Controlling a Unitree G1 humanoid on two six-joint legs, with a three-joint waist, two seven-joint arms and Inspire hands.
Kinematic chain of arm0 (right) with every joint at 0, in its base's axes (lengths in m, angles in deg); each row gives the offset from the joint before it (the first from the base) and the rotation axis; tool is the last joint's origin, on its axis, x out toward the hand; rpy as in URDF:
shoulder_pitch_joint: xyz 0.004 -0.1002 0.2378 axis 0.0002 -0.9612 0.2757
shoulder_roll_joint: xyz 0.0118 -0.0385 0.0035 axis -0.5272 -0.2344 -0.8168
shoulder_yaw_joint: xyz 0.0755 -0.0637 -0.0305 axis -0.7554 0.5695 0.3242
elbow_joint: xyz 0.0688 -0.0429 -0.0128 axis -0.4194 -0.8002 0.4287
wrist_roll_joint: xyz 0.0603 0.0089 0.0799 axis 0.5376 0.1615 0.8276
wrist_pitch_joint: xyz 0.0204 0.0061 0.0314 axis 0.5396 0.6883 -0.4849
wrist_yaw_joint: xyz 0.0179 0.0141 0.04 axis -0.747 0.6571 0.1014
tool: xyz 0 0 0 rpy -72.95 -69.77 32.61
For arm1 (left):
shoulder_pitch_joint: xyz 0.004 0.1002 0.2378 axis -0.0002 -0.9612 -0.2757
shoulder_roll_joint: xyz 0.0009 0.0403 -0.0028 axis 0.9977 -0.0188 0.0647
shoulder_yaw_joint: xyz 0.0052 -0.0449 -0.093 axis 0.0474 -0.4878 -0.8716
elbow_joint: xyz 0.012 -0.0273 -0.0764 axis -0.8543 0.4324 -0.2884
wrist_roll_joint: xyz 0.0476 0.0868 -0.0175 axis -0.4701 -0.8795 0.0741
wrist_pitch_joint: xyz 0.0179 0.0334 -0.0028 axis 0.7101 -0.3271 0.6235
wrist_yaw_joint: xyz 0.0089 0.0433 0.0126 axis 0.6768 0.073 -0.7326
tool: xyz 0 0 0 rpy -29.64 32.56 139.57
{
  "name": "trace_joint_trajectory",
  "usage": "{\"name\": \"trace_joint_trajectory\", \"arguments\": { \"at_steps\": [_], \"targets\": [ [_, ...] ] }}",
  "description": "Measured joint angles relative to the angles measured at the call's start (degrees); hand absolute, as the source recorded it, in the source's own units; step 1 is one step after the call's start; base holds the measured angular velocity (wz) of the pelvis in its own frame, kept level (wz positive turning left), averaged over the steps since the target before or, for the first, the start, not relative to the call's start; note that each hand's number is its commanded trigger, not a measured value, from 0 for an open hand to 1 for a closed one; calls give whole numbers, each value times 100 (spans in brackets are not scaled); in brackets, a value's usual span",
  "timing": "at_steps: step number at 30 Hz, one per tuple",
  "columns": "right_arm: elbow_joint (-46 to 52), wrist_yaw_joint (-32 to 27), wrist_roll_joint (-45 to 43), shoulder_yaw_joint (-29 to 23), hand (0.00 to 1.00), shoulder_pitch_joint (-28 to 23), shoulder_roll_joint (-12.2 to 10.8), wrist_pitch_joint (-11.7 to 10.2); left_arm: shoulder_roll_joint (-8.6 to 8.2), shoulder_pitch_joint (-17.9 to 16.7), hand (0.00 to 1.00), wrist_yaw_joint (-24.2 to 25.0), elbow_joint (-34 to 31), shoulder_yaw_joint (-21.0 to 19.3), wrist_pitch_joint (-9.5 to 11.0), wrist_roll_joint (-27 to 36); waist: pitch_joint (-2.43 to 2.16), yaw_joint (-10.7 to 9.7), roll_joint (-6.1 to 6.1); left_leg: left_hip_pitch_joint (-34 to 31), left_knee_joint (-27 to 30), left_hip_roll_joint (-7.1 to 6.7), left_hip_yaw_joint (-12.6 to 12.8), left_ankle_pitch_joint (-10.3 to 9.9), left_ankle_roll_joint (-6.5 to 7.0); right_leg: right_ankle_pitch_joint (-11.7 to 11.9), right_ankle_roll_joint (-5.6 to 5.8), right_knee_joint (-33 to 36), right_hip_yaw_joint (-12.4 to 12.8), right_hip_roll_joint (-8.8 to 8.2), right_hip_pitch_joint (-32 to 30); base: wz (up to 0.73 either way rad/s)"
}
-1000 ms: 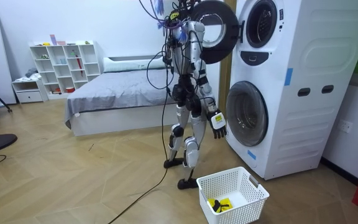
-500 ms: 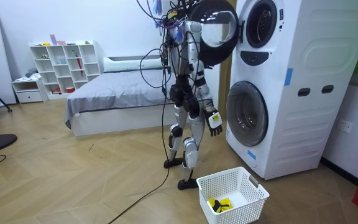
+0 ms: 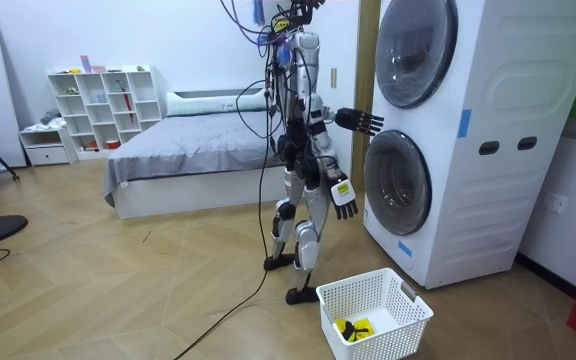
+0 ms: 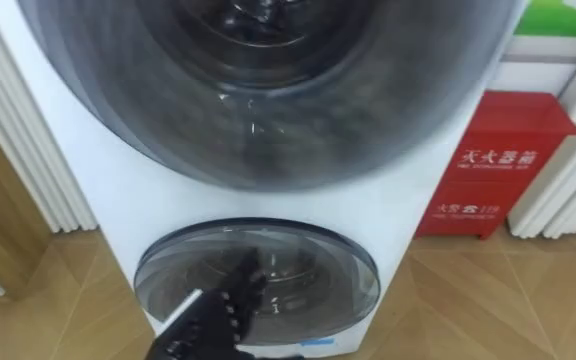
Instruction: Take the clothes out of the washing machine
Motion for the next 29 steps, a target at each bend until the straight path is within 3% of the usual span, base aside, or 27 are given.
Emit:
{"name": "trace_joint_trajectory", "arguments": {
  "at_steps": [6, 10, 13, 15, 17, 18, 20, 23, 25, 27, 29],
  "targets": [
    [199, -43, 337, 12, 0, -191, -1, 12, 41, 99, 0, 174, 171, 199, -25, -15, -13, -21, 57, 69, -116, 67, 91, -31, -29, 15, -24, 7, 39, 77, -38, -7],
    [244, -107, 402, 3, 0, -273, -1, 12, 93, 99, 0, 90, 914, 158, -22, -313, -24, 45, 87, 173, -137, 111, 234, -42, -48, 26, -44, 24, 105, 131, -14, -16],
    [199, -150, 438, -1, 0, -283, -1, 9, 47, 120, 0, -48, 1994, 46, 45, -805, -33, 73, 103, 261, -159, 140, 295, -63, -78, 34, -56, -3, 110, 162, 51, -14],
    [214, -155, 458, -8, 0, -347, -2, 6, 30, 88, 0, -177, 2856, -158, 99, -1106, -47, 154, 111, 338, -222, 187, 365, -88, -116, 29, -84, 2, 128, 217, 72, -20],
    [177, -180, 594, -91, 0, -400, -1, 6, 10, 11, 0, -483, 4080, -678, 185, -1311, -48, 208, 110, 385, -223, 228, 395, -107, -146, 18, -119, -13, 136, 262, 94, -11],
    [174, -178, 595, -156, 0, -418, -4, 9, -3, -40, 0, -558, 4327, -872, 202, -1390, -50, 213, 118, 405, -223, 235, 396, -110, -153, 12, -127, -14, 143, 273, 100, -7],
    [164, -195, 612, -357, 0, -552, -3, 9, 33, -224, 0, -933, 5318, -1764, 326, -1602, -55, 361, 146, 471, -219, 275, 447, -120, -171, -2, -156, -18, 147, 314, 120, -16],
    [121, -137, 692, -463, 0, -599, 5, 12, 187, -477, 0, -1506, 6036, -2442, 350, -1619, -64, 452, 157, 512, -207, 278, 443, -121, -173, -26, -168, -41, 131, 312, 154, -2],
    [-14, -87, 767, -463, 0, -570, 24, 49, 248, -538, 0, -1759, 6349, -2543, 347, -1626, -64, 518, 162, 509, -207, 269, 440, -122, -173, -28, -166, -78, 120, 301, 173, 5],
    [-75, -40, 807, -466, 0, -563, 28, 54, 194, -640, 0, -1971, 6494, -2619, 326, -1703, -63, 527, 157, 522, -208, 264, 436, -124, -177, -27, -165, -109, 115, 296, 211, 3],
    [-157, -9, 1067, -464, 0, -597, 24, 58, -6, -790, 0, -2145, 6527, -2720, 202, -1927, -42, 532, 174, 594, -209, 264, 440, -127, -182, -38, -156, -117, 119, 296, 298, 0]
  ]
}}
